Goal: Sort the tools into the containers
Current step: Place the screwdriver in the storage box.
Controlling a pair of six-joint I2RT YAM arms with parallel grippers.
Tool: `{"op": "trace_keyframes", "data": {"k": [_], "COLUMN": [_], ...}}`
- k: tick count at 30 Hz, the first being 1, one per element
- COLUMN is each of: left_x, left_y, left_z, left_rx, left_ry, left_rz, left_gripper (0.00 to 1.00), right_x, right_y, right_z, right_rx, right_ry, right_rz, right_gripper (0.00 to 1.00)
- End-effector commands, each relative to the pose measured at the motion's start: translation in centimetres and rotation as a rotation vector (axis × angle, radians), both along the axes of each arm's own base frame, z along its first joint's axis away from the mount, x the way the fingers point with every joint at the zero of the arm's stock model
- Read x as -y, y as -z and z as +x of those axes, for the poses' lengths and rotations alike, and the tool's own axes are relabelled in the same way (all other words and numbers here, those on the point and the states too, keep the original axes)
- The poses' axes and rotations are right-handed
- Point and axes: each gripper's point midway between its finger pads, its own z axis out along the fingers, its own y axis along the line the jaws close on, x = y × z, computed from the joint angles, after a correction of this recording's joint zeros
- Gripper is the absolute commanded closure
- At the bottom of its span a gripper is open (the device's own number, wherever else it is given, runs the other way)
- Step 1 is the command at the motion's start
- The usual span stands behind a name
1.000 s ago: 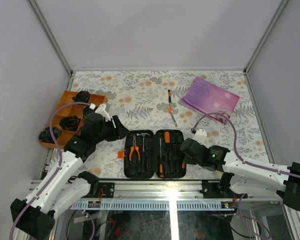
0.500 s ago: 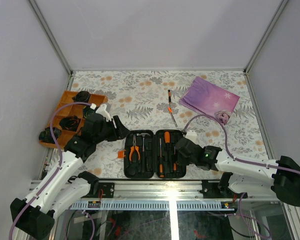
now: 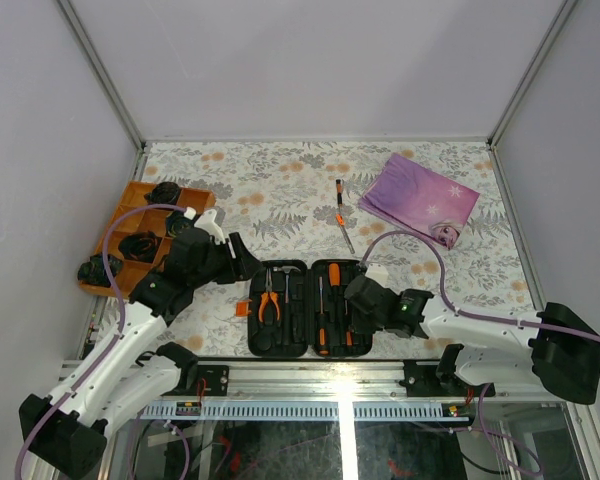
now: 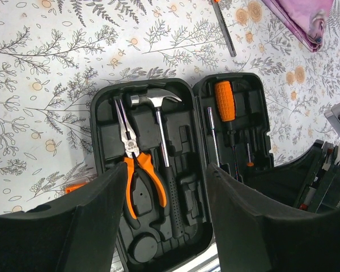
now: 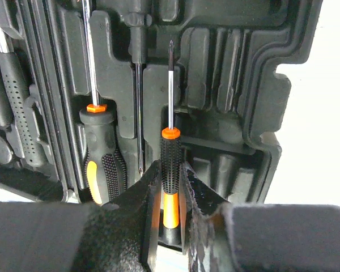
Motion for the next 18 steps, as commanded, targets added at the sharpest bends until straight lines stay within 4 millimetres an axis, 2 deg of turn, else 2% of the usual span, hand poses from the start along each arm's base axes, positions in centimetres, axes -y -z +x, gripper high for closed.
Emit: {"op": "trace_keyframes", "data": {"k": [1,8,18], "left_x": [0.3,0.3,0.4], "left_y": [-0.8,-0.8,-0.6], "left_z": [0.6,0.5,0.6], "left_rx": [0.052,0.051,0.045], "left_ry": [0.005,0.006,0.009], "left_rz": [-0.007,-0.004,-0.002], "left_gripper": [0.43,0.43,0.43], "right_x": [1.0,1.0,-0.3], "right_y": [-0.5,-1.5,-2.2], "right_z": [-0.2,-0.1,-0.5], "right_rx": [-0.012,-0.003,-0.026], "right_ry": [0.018,0.024,-0.02], "right_rz": [-0.067,-0.07,-0.025], "right_gripper": [0.83,0.77,0.66]}}
